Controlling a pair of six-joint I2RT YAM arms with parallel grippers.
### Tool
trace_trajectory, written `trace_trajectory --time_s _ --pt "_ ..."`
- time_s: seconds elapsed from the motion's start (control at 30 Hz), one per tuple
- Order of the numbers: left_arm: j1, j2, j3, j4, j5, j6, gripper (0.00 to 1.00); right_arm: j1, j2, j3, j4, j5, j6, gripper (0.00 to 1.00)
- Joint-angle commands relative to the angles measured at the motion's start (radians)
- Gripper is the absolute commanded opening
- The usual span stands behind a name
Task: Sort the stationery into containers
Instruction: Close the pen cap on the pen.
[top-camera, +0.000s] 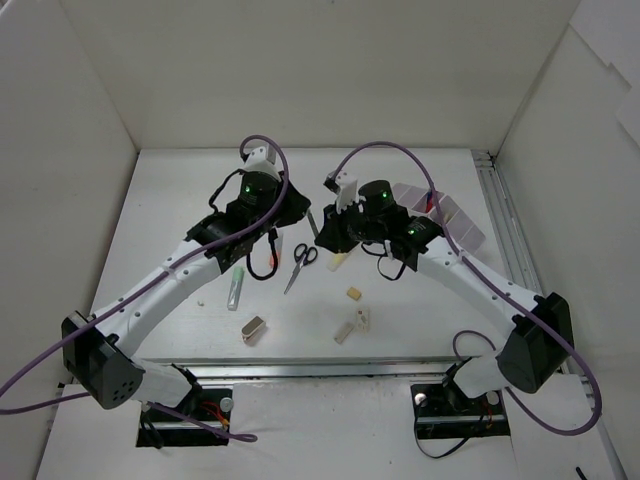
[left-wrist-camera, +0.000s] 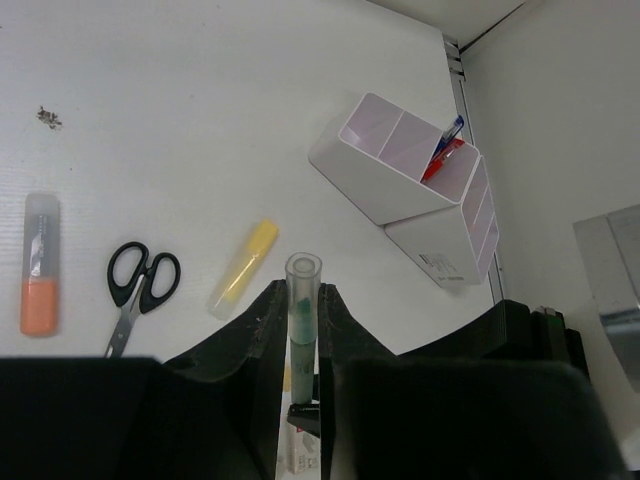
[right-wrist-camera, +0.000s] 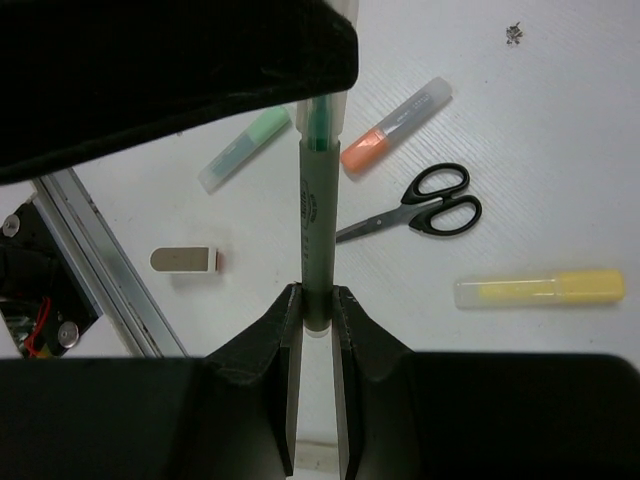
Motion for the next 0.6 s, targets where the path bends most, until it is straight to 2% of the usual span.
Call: trace_trajectory --time_s 0.0,0.27,0.3,0.4,0.57 --pt "-0.004 -0.027 -0.007 0.06 0.051 0.005 0.0 -0.012 0.021 0.084 0.193 0.024 0.02 0.0" --pt "-0.023 -0.007 -0.033 0.072 0.08 0.03 0.0 -0.031 0.045 0.082 0.353 0.047 0.08 0.0" --pt "-0.023 0.001 -0.033 0.072 0.135 0.043 0.0 -0.04 0.044 0.084 0.363 0.042 0.078 0.0" --pt "-0.044 0.012 -0.038 0.062 0.181 0.108 0.0 -0.051 0.032 0.098 0.366 0.05 0.057 0.0" --pt "-0.099 0.024 -0.067 0.011 0.171 0.195 0.0 -0.065 -0.008 0.113 0.338 0.056 0.008 0.0"
